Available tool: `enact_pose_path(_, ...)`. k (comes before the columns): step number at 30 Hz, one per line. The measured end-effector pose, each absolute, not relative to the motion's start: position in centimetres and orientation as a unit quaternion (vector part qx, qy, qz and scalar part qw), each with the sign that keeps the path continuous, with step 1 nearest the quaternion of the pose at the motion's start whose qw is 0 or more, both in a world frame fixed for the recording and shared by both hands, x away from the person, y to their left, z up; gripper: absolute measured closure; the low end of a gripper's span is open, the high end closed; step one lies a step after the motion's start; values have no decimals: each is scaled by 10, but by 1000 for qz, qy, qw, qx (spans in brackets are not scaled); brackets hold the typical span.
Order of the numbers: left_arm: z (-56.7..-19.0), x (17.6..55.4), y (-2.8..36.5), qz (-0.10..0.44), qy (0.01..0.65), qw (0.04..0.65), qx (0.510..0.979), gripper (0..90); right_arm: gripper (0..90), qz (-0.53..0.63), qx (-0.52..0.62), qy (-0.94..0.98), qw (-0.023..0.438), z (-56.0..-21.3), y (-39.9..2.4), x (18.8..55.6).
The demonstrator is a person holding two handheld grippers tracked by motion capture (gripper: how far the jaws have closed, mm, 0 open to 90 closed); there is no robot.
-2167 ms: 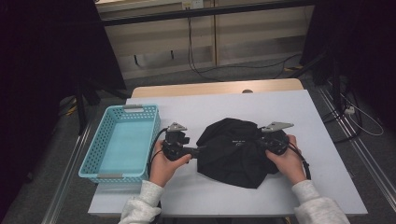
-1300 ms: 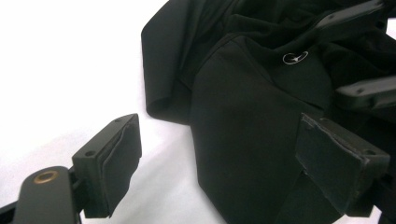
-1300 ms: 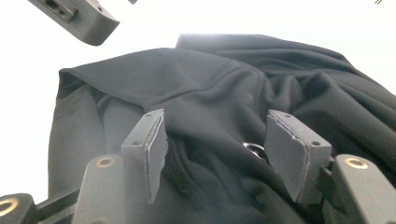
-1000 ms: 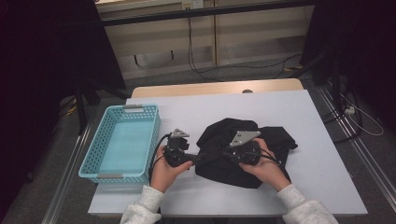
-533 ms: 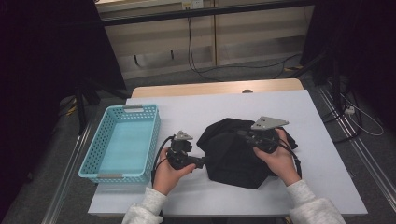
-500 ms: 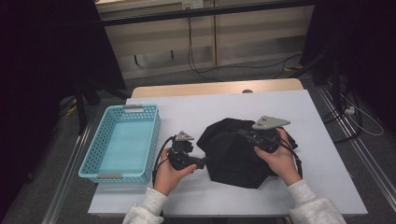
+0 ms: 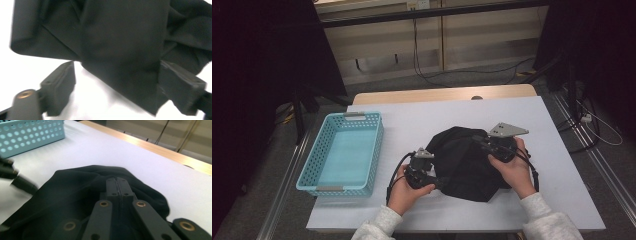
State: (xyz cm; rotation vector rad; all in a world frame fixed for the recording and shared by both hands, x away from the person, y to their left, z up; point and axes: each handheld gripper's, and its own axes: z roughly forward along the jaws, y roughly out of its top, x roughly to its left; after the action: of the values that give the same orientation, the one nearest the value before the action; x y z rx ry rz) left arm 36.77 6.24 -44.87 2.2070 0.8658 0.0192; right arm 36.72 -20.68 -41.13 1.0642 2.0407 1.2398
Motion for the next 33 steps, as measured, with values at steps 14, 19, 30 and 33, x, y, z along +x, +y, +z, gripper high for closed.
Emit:
enact_pose_path(14, -452, 360, 51, -27, 330, 363, 871, 630, 895, 460, 425, 730, 275, -412, -226, 368)
enact_pose_path(19, -452, 362, 51, -37, 336, 351, 873, 870, 895, 459, 421, 732, 275, -412, -225, 367)
enact_pose_path(30, -414, 395, 112, -23, 404, 398, 823, 890, 895, 457, 404, 751, 253, -415, -214, 364)
enact_pose_path(33, -405, 402, 131, -7, 424, 415, 805, 890, 895, 462, 396, 757, 237, -417, -206, 363)
